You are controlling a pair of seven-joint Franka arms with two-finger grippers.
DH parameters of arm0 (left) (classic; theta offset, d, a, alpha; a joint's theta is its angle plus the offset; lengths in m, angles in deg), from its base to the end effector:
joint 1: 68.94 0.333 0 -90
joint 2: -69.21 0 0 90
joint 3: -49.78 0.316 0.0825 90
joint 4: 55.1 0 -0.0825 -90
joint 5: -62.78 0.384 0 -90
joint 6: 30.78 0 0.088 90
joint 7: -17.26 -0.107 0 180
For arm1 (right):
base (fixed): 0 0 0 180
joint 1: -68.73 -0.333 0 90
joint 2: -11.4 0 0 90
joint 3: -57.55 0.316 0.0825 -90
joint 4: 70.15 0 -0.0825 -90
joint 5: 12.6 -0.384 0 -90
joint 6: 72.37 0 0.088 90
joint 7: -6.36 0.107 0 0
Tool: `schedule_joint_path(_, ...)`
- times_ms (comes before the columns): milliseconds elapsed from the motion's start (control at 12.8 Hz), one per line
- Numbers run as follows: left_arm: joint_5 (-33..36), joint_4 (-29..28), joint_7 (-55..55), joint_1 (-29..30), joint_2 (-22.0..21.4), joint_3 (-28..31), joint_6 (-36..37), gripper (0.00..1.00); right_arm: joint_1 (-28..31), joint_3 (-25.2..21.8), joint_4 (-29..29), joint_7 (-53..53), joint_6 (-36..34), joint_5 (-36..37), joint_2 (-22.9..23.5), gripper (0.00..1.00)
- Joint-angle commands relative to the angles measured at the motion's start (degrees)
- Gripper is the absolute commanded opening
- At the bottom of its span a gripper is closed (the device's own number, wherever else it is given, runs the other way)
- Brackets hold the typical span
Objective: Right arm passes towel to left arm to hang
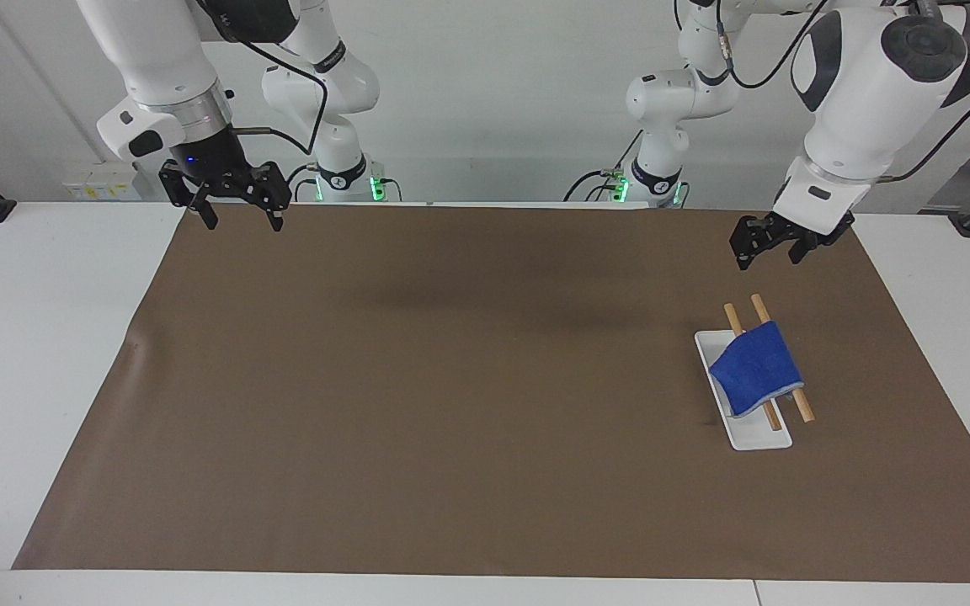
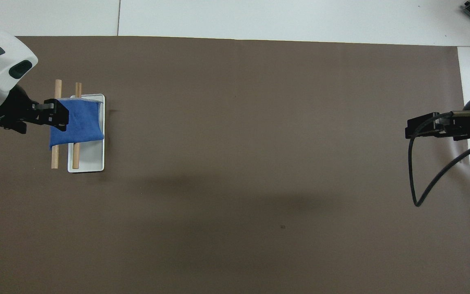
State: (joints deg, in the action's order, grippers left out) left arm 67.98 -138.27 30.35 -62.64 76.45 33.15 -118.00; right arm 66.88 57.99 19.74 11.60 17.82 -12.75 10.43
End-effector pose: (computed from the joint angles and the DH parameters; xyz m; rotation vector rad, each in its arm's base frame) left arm 0.5810 -0.0843 0.6071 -3.0763 -0.0793 0.0590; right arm 0.5494 0.0223 0.6351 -3.1364 0.0807 -0.0344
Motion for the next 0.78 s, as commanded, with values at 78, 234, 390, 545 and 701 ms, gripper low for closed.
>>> schedule_joint_path(78, -1.5, -1.4, 0.0, 1.7, -1.1, -0.4, -3.8, 1.0, 0.9, 0.4, 1.4, -1.1, 0.3, 0.2, -1.2, 1.0)
schedule_joint_path(234, -1.5, -1.4, 0.1, 1.0, -1.1, -0.6, -4.7, 1.0, 0.9, 0.4, 1.4, -1.1, 0.3, 0.2, -1.2, 1.0)
schedule_joint_path(390, -1.5, -2.0, 0.0, 1.2, -1.1, -0.6, -8.5, 1.0, 0.9, 0.4, 1.4, -1.1, 0.3, 0.2, -1.2, 1.0)
schedule_joint_path(545, -1.5, -2.0, -0.2, 1.3, -1.1, -0.6, -8.8, 1.0, 0.9, 0.4, 1.5, -1.1, 0.3, 0.2, -1.2, 1.0)
schedule_joint_path(701, -1.5, -2.0, -0.2, 1.3, -1.3, -0.7, -8.8, 1.0, 0.9, 0.4, 1.4, -1.1, 0.3, 0.2, -1.2, 1.0)
